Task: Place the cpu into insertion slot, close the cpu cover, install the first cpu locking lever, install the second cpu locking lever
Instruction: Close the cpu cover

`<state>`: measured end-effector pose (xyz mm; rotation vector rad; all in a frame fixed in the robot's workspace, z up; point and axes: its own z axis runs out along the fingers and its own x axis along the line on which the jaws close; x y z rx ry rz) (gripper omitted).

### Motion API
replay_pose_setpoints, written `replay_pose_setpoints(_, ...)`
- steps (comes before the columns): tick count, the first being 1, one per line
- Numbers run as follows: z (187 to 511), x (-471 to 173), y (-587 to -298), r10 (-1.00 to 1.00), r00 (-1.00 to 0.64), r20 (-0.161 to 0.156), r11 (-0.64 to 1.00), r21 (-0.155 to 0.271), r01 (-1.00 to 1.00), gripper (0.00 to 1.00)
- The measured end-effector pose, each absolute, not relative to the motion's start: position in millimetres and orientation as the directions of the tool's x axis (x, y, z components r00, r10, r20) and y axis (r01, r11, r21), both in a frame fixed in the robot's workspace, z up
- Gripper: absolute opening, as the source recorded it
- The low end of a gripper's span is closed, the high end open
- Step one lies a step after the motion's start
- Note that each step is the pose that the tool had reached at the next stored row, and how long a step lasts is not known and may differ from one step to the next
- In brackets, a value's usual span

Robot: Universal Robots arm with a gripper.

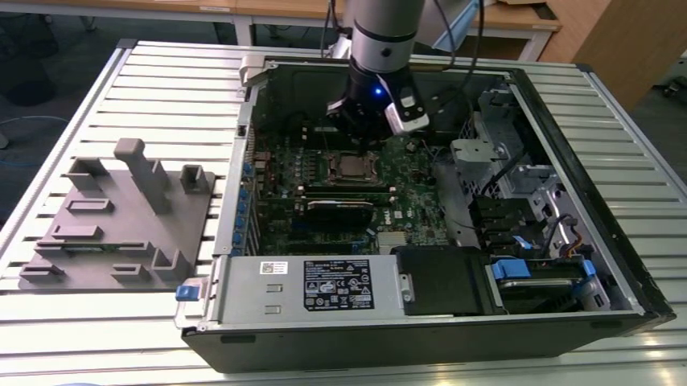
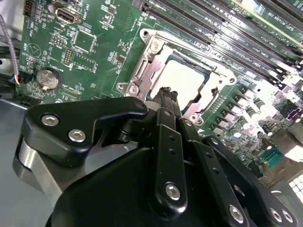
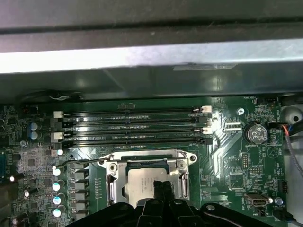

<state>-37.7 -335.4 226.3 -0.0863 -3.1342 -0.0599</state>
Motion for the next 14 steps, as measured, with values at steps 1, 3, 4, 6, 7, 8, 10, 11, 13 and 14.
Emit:
replay_pose_setpoints(1,226.0,-38.6,-335.4,0.055,-0.998,0.006,0.998,0.038,0.055,0.10)
replay_pose_setpoints(3,225.5,-41.3,-335.6,0.055,-0.998,0.004,0.998,0.038,0.055,0.10)
replay_pose_setpoints(4,225.3,-42.7,-335.7,0.055,-0.998,0.003,0.998,0.038,0.055,0.10)
replay_pose_setpoints(6,224.3,-44.5,-335.9,0.055,-0.998,0.002,0.998,0.039,0.055,0.10)
replay_pose_setpoints(7,223.4,-44.9,-336.1,0.055,-0.998,0.001,0.998,0.038,0.055,0.10)
replay_pose_setpoints(8,222.4,-45.2,-336.1,0.055,-0.998,0.000,0.998,0.039,0.055,0.10)
replay_pose_setpoints(10,220.7,-45.9,-336.2,0.055,-0.998,-0.002,0.998,0.039,0.055,0.10)
replay_pose_setpoints(11,220.2,-46.3,-336.2,0.055,-0.998,-0.002,0.998,0.039,0.055,0.10)
replay_pose_setpoints(13,219.8,-47.4,-336.3,0.055,-0.998,-0.002,0.998,0.039,0.055,0.10)
replay_pose_setpoints(14,219.7,-48.1,-336.2,0.055,-0.998,-0.003,0.998,0.039,0.055,0.10)
